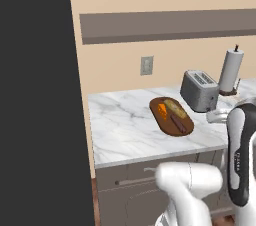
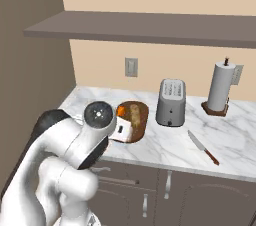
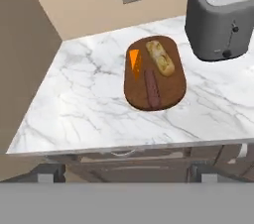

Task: Retrieve the sausage and cheese from the fridge and place them on the cutting board on the counter.

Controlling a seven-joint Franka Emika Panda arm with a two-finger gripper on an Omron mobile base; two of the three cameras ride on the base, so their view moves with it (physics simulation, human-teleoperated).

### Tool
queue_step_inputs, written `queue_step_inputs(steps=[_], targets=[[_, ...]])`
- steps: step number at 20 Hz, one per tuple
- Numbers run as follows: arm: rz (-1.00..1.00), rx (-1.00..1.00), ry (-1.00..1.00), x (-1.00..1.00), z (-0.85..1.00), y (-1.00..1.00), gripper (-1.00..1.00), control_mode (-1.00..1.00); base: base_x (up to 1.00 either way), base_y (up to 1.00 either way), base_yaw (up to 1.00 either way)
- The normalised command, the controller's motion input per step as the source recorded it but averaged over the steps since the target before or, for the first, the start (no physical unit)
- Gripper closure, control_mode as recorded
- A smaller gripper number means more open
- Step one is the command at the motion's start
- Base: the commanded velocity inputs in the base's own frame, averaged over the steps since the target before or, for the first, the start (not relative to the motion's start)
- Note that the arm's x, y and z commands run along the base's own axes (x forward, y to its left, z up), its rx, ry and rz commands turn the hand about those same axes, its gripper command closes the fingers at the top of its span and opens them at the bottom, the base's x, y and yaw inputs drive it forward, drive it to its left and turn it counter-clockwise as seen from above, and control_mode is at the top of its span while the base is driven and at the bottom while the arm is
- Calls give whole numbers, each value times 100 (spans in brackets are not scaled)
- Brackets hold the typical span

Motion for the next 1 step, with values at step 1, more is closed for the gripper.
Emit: queue_step_inputs(steps=[1], targets=[[0,-4,-9,-86,44,0,-100,-100,0,0,0]])
